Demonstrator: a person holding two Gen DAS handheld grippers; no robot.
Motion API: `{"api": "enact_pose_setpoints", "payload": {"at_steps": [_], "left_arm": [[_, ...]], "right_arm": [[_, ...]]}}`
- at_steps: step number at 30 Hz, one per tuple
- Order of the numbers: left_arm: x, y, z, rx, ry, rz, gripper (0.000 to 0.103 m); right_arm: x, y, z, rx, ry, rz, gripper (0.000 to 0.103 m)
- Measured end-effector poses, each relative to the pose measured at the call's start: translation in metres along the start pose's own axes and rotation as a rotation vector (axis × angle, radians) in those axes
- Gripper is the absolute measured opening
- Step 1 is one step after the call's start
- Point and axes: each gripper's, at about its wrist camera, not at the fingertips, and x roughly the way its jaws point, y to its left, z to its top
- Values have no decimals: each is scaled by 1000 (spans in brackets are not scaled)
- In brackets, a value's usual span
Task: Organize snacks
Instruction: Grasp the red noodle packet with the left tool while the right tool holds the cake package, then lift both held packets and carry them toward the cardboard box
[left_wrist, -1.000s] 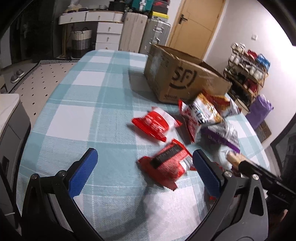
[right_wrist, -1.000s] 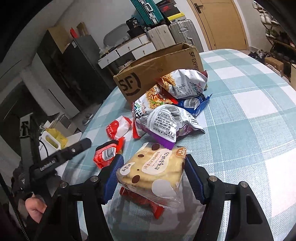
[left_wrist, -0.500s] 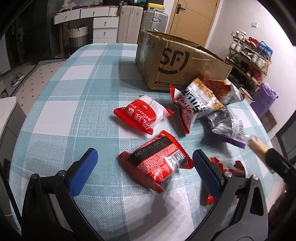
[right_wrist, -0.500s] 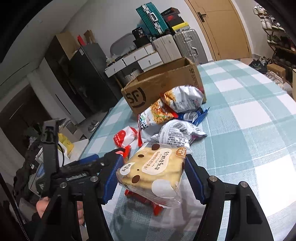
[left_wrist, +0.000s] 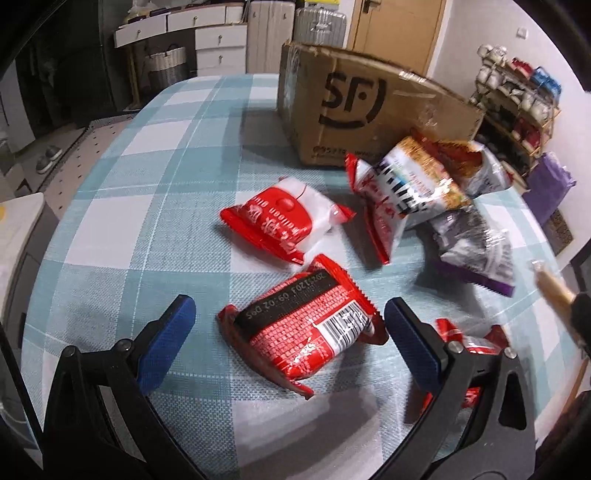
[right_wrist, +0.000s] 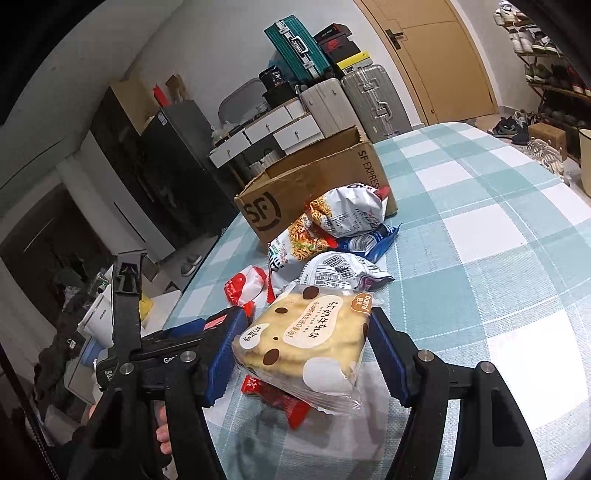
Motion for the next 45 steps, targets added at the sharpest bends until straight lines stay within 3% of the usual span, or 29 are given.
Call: {"api": "enact_pose_setpoints", "payload": {"at_steps": [1, 3, 5, 8, 22, 45], "left_arm": [[1, 0, 0, 1, 7, 3, 97], [-1, -2, -1, 20, -8, 2, 81], [-3, -6, -2, 59, -20, 1, 58], [-6, -6, -4, 78, -26, -14, 49], [-20, -1, -8, 67, -31, -80, 46], [-71, -10, 19, 93, -133, -142, 46]], "right_arm": [[-1, -1, 0, 3, -2, 2, 68], [-2, -3, 0, 8, -4, 4, 68], [-4, -5, 0, 10, -8, 7, 68], [-5, -6, 1, 15, -11, 9, 68], [-19, -3, 4, 5, -40, 7, 68], [-40, 17, 25, -47, -97, 20, 68]]}}
